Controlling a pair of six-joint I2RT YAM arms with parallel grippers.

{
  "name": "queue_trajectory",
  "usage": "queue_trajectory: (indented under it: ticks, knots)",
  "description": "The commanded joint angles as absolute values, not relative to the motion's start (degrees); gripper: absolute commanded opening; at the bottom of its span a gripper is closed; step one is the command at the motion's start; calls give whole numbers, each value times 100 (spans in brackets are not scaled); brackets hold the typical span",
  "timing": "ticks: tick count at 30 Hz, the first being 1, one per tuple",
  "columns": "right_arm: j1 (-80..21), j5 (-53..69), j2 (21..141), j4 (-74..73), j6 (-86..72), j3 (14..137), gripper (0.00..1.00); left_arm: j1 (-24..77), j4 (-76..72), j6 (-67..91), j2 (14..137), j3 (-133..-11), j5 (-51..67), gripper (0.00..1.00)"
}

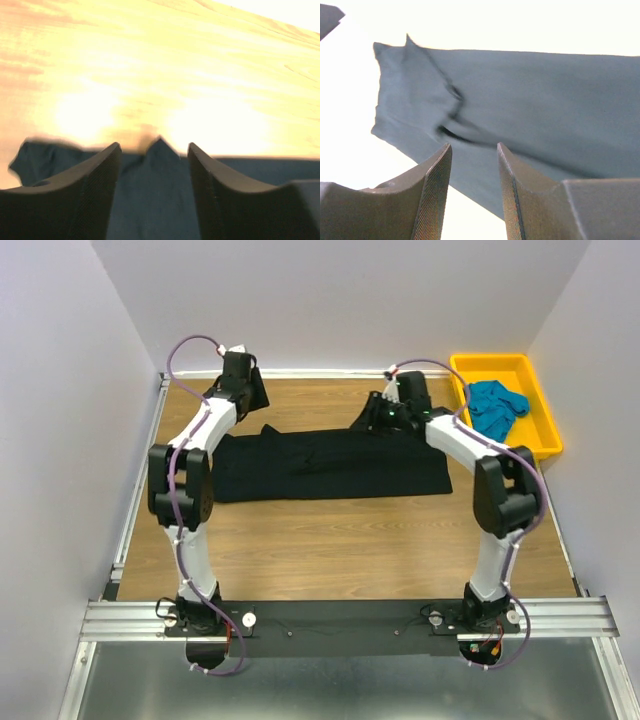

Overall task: Fold and stack the t-shirts
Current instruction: Fold the tshirt

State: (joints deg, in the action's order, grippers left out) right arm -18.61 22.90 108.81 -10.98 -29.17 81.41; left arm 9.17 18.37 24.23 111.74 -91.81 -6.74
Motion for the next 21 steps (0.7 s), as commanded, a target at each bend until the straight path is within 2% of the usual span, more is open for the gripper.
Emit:
queue_trajectory:
  ticks: [1, 8, 17, 21]
  knots:
    - [-2170, 3040, 11836, -599, -3620, 8769, 49, 905, 2285, 2285, 11986, -9825, -669, 61]
    - [-2697, 3287, 12892, -387, -3893, 9562, 49, 896, 2400, 2513, 12524, -10143, -571, 59]
    - [-2935, 3234, 13543, -70, -4122, 9879, 49, 905, 2259, 2725, 12893, -10274, -457, 59]
    - [-2944, 3270, 13728, -53, -4192, 10028, 49, 905, 2224, 2733, 12955, -10274, -334, 49]
